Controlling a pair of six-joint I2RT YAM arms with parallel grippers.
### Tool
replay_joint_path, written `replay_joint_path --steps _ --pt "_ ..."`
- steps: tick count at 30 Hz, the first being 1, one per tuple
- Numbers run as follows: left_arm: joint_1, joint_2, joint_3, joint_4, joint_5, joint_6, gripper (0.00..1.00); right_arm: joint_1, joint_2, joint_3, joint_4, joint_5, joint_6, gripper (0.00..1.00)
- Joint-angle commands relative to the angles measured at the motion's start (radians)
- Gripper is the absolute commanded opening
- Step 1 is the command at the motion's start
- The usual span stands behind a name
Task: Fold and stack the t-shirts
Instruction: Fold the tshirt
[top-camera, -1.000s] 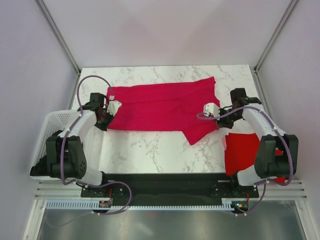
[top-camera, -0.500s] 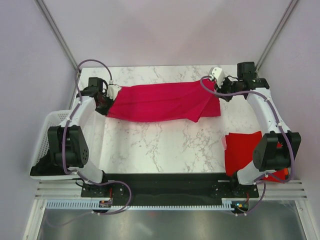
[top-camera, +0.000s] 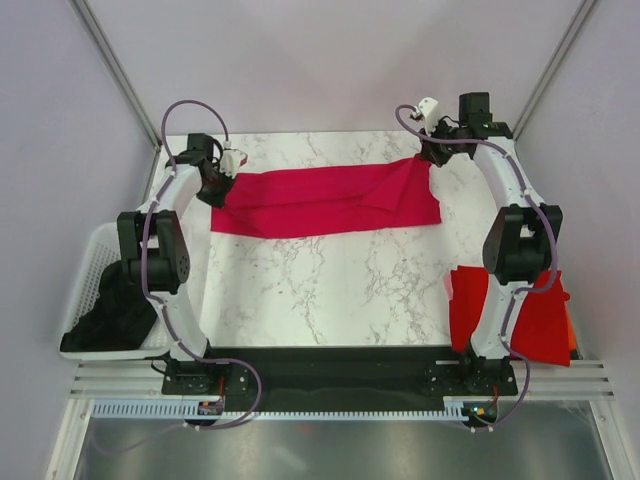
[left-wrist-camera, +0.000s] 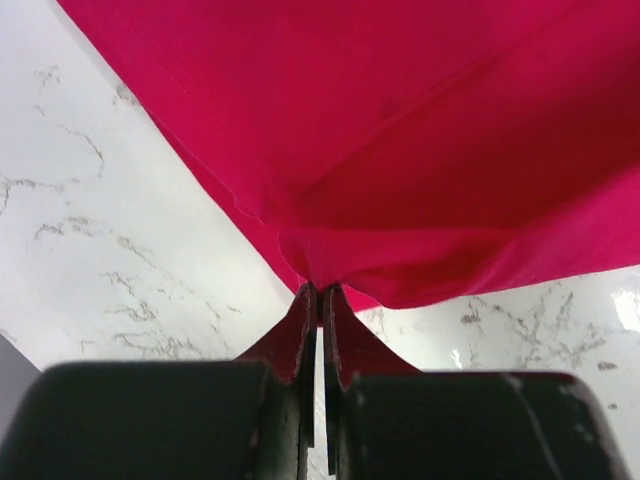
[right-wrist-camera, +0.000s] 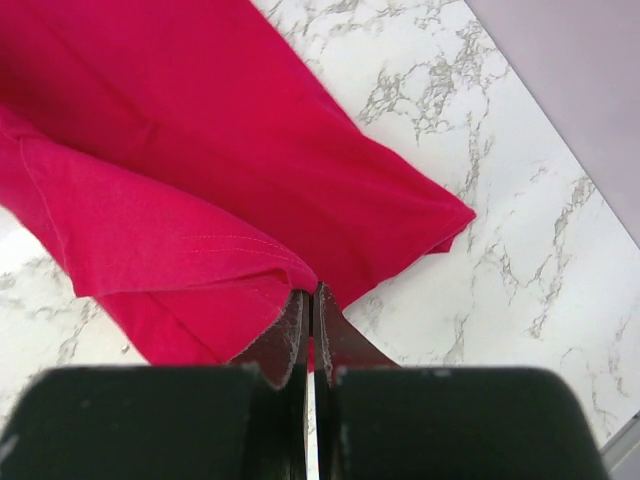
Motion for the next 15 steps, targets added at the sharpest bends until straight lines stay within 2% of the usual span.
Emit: replay_joint_path --steps 1,8,9,11,13,15 --pt "0.003 0.049 0.083 -0.013 -0.016 -0.036 0.02 0.0 0.065 0.114 0.025 0.011 0.051 0.0" --pt "0.003 0.127 0.133 -0.01 -0.064 -0.041 0.02 0.009 0.227 0.26 0.034 0.046 0.07 0.0" --pt "0.003 0.136 0.14 -0.01 -0.067 -0.042 0.02 0.009 0.238 0.266 0.04 0.055 0.076 0.03" --pt "0.003 0.135 0.155 -0.009 -0.09 -0.056 0.11 0.014 0.25 0.281 0.071 0.087 0.117 0.26" --pt "0.003 0.109 0.167 -0.003 -0.096 -0.077 0.13 0.014 0.24 0.292 0.09 0.103 0.145 0.29" --pt "0.003 0.081 0.173 0.008 -0.096 -0.099 0.23 0.012 0.22 0.301 0.111 0.112 0.188 0.32"
